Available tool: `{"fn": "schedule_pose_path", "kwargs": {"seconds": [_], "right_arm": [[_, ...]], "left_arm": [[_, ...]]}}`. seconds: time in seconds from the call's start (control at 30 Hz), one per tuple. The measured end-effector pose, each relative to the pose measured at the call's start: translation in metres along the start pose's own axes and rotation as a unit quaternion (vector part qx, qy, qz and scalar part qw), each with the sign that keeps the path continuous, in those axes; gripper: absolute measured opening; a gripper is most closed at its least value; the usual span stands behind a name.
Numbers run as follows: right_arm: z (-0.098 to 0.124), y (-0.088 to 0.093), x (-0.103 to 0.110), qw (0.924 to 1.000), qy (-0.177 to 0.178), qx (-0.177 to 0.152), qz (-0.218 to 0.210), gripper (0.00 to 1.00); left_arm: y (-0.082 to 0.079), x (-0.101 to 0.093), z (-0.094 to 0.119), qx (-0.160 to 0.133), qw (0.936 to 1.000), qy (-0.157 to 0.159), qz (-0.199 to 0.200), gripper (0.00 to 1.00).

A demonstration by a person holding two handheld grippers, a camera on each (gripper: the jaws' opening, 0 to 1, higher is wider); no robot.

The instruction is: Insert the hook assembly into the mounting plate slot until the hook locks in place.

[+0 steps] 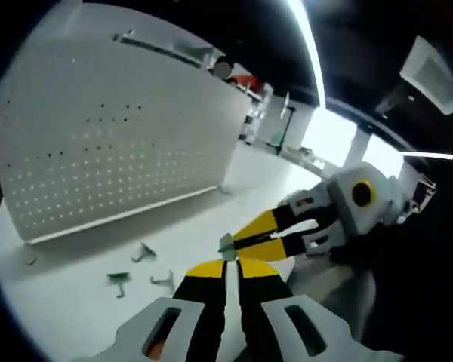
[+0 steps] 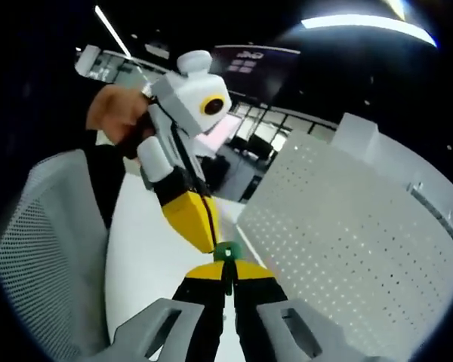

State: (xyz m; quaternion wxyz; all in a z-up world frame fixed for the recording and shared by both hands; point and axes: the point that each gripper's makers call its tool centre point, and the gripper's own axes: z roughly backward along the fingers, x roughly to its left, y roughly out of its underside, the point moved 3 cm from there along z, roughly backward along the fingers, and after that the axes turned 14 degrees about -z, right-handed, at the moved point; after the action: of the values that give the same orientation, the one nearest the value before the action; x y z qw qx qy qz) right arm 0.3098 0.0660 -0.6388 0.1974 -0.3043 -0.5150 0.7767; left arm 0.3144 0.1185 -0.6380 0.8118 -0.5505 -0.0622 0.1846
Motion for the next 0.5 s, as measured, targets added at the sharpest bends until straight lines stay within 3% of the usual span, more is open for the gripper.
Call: {"fn": "schedule_pose_path", "kwargs": {"seconds": [0.2, 0.33, 0.5], "right_arm": [[0.002, -0.001, -0.007, 0.9993, 0.010, -0.006, -0.035, 0.01], [0.005, -0.001, -0.014, 0.9983, 0.022, -0.008, -0.054, 0.01], [0.007, -0.001, -0.020, 0.9969, 0.036, -0.008, -0.070, 0.01]], "left_arm": [[-0.003, -0.002, 0.002, -0.019, 0.9994, -0.004, -0.029, 0.07], [-0.012, -0.005, 0.005, -0.054, 0.9972, -0.005, -0.052, 0.09], [-0.019, -0.003, 0.007, -0.073, 0.9937, -0.022, -0.082, 0.13]]}}
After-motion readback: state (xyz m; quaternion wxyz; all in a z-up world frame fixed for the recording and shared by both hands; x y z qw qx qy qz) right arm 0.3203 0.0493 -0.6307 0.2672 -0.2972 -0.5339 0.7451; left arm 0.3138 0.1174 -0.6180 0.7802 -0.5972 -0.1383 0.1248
